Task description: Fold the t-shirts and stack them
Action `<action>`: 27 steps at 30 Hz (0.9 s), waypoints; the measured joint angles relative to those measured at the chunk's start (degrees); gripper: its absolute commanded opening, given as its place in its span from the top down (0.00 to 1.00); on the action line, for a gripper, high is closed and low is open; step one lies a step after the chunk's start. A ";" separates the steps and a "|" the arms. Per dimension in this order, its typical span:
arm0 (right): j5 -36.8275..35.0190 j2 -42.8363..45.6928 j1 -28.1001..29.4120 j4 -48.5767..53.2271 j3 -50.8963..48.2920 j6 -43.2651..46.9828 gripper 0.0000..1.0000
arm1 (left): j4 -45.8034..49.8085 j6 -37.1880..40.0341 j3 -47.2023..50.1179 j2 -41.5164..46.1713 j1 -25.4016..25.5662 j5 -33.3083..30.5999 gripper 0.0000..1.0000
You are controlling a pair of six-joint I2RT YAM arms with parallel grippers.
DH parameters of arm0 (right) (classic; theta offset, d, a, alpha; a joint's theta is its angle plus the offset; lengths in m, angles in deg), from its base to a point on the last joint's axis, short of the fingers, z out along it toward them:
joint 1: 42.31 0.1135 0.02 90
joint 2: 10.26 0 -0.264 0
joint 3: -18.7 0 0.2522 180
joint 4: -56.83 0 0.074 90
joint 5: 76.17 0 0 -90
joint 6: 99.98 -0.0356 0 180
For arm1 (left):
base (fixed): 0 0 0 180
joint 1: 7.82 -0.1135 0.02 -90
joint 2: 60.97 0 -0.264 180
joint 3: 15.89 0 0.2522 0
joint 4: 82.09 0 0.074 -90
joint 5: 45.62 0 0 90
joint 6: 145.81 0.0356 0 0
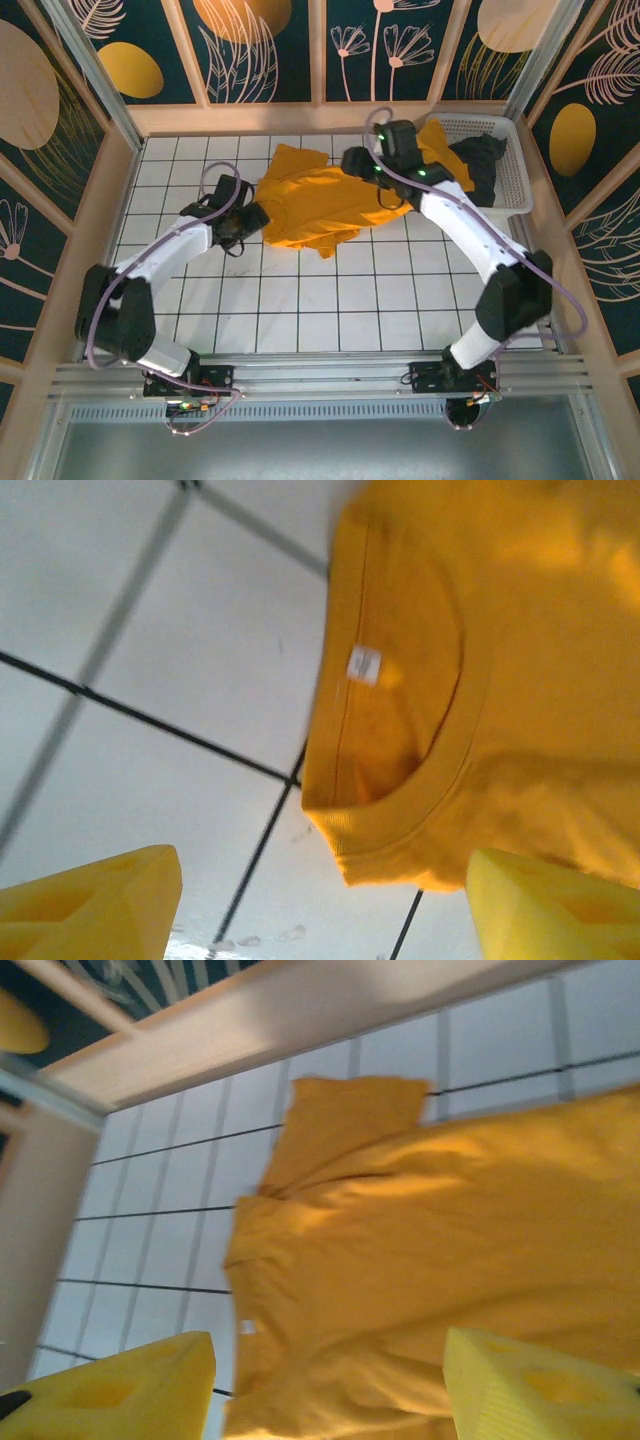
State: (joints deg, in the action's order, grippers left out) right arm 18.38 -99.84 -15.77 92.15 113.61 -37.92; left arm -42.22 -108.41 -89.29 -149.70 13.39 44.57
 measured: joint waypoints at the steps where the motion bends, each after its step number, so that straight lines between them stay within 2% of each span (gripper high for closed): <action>1: -0.26 1.70 -0.98 -0.07 -2.40 -0.07 0.37 | -0.83 -0.24 0.33 -1.73 0.09 1.73 0.20; 5: -0.70 6.73 -4.76 0.22 -10.05 -0.55 0.37 | -4.55 -1.20 0.70 -8.50 1.05 7.67 0.18; 8: -1.07 9.05 -7.93 0.57 -13.51 -0.90 0.37 | -7.19 -1.95 0.07 -12.55 2.27 10.51 0.24; 10: -1.31 10.38 -9.99 0.72 -14.97 -1.09 0.37 | -7.76 -2.29 -1.16 -15.37 3.06 10.93 0.41; 14: -1.68 12.87 -14.71 1.27 -16.37 -1.77 0.37 | -10.05 -3.65 -4.26 -18.60 3.37 13.00 1.00; 17: -1.97 13.81 -17.25 1.38 -16.39 -2.75 0.37 | -10.56 -3.89 -6.78 -18.88 4.13 12.68 1.00; 20: -2.54 14.23 -18.47 1.38 -17.16 -4.20 0.36 | -8.50 -4.15 -11.39 -15.30 4.35 9.62 1.00; 27: -2.60 14.32 -19.39 1.55 -20.55 -8.11 0.37 | -2.40 -5.75 -21.35 5.86 4.00 -5.01 1.00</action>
State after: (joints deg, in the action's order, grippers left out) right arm 15.78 -85.53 -35.16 93.70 93.06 -46.03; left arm -44.62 -114.16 -110.64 -143.84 17.39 39.56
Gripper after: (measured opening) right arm 0.635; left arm 0.056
